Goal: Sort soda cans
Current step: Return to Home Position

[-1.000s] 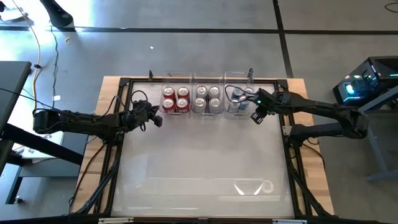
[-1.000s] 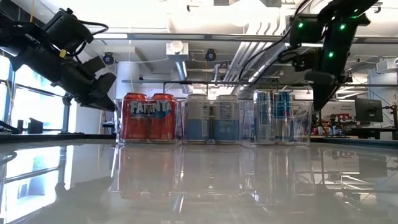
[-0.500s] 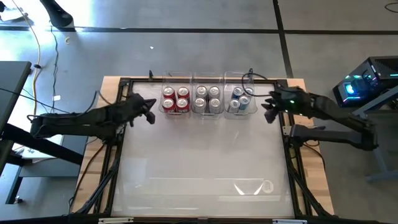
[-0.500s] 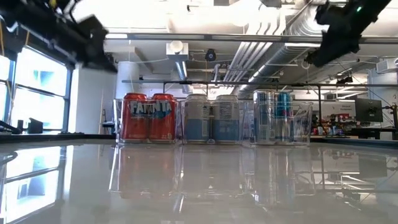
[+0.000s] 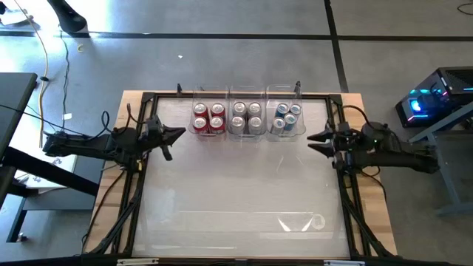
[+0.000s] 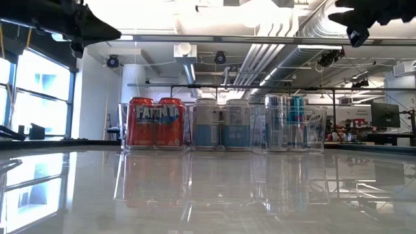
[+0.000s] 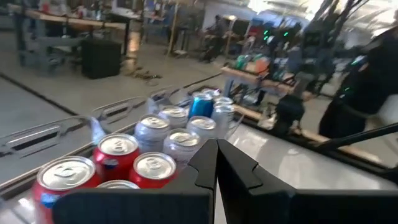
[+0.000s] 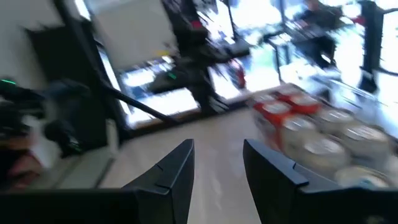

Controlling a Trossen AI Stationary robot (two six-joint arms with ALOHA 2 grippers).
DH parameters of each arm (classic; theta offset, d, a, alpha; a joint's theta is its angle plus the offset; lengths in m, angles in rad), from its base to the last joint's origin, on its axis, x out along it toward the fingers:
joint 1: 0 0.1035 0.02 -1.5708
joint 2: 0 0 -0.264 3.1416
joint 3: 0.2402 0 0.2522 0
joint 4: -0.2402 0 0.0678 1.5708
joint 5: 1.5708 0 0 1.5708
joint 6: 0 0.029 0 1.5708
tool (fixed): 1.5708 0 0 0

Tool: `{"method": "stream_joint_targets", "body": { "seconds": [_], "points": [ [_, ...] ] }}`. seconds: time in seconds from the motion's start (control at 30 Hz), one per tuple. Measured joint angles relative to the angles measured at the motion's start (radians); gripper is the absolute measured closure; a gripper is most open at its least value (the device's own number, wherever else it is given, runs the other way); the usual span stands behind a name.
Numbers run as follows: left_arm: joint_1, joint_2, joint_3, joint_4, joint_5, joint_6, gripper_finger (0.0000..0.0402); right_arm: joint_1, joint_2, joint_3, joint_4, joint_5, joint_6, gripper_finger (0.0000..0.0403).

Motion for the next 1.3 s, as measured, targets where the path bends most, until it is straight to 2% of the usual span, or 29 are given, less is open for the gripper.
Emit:
{"method": "stream_joint_targets", "body": {
  "seconds": [0.23, 0.4, 0.57, 0.77, 0.9, 1.03, 1.23, 1.3],
  "points": [
    [-0.036, -0.11, -0.053, 0.008, -0.034, 0.003, 0.0401, 0.096, -0.127, -0.256, 0.41, -0.078, -0.019, 0.0271],
    [-0.038, -0.194, -0.093, 0.001, -0.045, 0.009, 0.0401, 0.148, -0.182, -0.379, 0.554, -0.078, -0.038, 0.0271],
    [-0.038, -0.275, -0.098, -0.11, -0.044, 0.008, 0.0401, 0.175, -0.22, -0.46, 0.669, -0.078, -0.087, 0.0271],
    [-0.037, -0.371, -0.098, -0.258, -0.045, -0.002, 0.0401, 0.175, -0.228, -0.463, 0.626, -0.077, -0.137, 0.0271],
    [-0.037, -0.368, -0.103, -0.321, -0.013, 0.028, 0.0401, 0.175, -0.226, -0.463, 0.579, -0.074, -0.128, 0.0271],
    [-0.037, -0.369, -0.162, -0.255, 0.092, 0.081, 0.0401, 0.175, -0.225, -0.463, 0.56, -0.059, -0.12, 0.0271],
    [-0.036, -0.369, -0.321, 0.057, 0.191, 0.125, 0.0401, 0.175, -0.226, -0.464, 0.559, -0.059, -0.119, 0.0271],
    [-0.034, -0.367, -0.321, 0.066, 0.243, 0.139, 0.0401, 0.175, -0.225, -0.464, 0.558, -0.059, -0.119, 0.0271]
  ]
}}
